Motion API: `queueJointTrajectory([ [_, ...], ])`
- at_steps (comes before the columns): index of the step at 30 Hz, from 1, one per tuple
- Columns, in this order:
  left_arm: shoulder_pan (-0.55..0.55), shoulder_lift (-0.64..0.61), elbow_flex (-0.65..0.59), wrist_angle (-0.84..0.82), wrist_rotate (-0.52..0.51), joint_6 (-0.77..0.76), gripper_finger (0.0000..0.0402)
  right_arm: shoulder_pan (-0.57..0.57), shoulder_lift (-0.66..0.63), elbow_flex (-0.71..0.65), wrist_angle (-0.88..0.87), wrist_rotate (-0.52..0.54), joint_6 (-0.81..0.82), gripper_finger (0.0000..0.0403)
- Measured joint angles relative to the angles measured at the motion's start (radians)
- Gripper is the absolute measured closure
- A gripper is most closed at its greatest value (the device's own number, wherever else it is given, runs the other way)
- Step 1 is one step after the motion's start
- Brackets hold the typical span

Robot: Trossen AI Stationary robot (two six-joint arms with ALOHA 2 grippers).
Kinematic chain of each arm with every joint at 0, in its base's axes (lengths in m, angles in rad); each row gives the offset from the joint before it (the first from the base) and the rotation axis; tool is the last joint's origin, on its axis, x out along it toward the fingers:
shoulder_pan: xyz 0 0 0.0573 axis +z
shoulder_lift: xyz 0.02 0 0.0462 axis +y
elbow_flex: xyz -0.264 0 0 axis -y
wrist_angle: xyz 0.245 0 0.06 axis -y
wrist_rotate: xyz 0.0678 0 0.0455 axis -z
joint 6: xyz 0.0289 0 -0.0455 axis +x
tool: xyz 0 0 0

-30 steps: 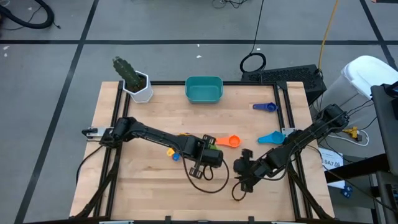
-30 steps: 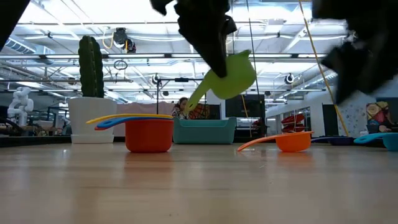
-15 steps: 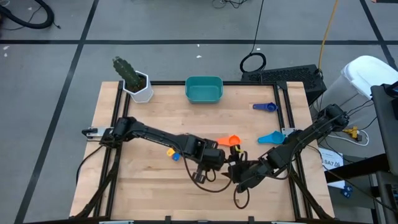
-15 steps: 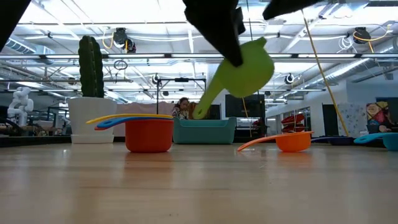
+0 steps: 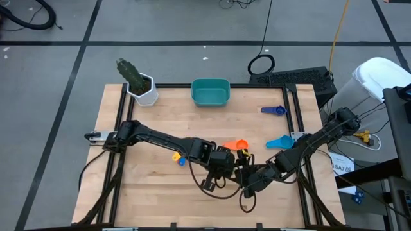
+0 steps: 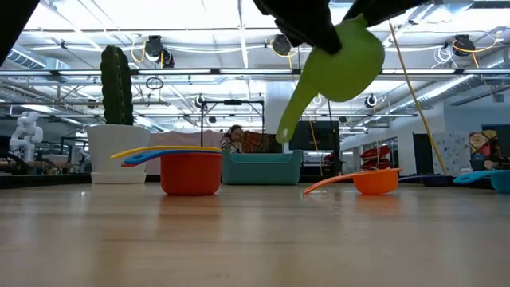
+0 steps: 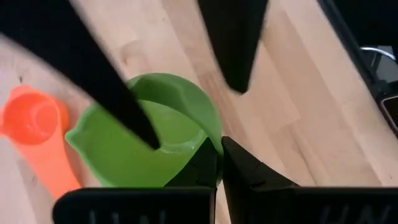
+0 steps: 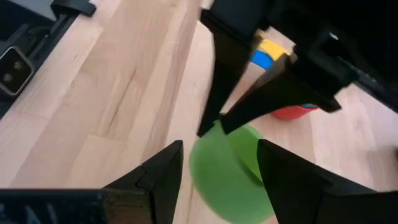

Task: Nest measuring cups in basket
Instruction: Stack the green measuring cup on the yellow measuring cup

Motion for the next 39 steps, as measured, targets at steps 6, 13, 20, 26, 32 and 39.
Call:
queueJointTrajectory([
  [6, -0.001, 0.001, 0.041, -0.015, 0.054, 0.003, 0.0394, 0.000, -0.004, -0.027, 0.010, 0.003, 0.035, 0.0207],
  [13, 0.000, 0.004, 0.053, -0.023, 0.072, 0.008, 0.0394, 0.000, -0.003, -0.033, 0.005, 0.002, 0.043, 0.0250],
  [20, 0.000, 0.004, 0.054, -0.023, 0.070, 0.010, 0.0394, 0.001, -0.001, -0.034, 0.001, -0.009, 0.028, 0.0365],
  [26, 0.001, 0.004, 0.054, -0.021, 0.070, 0.007, 0.0394, 0.002, 0.000, -0.035, -0.002, 0.017, 0.024, 0.0391],
  [32, 0.004, 0.003, 0.055, -0.021, 0.064, 0.007, 0.0382, 0.002, 0.000, -0.036, -0.003, 0.031, 0.034, 0.0396],
  [39, 0.012, -0.010, 0.062, -0.002, 0.086, 0.018, 0.0363, -0.001, 0.004, -0.044, -0.116, 0.035, 0.134, 0.0399],
])
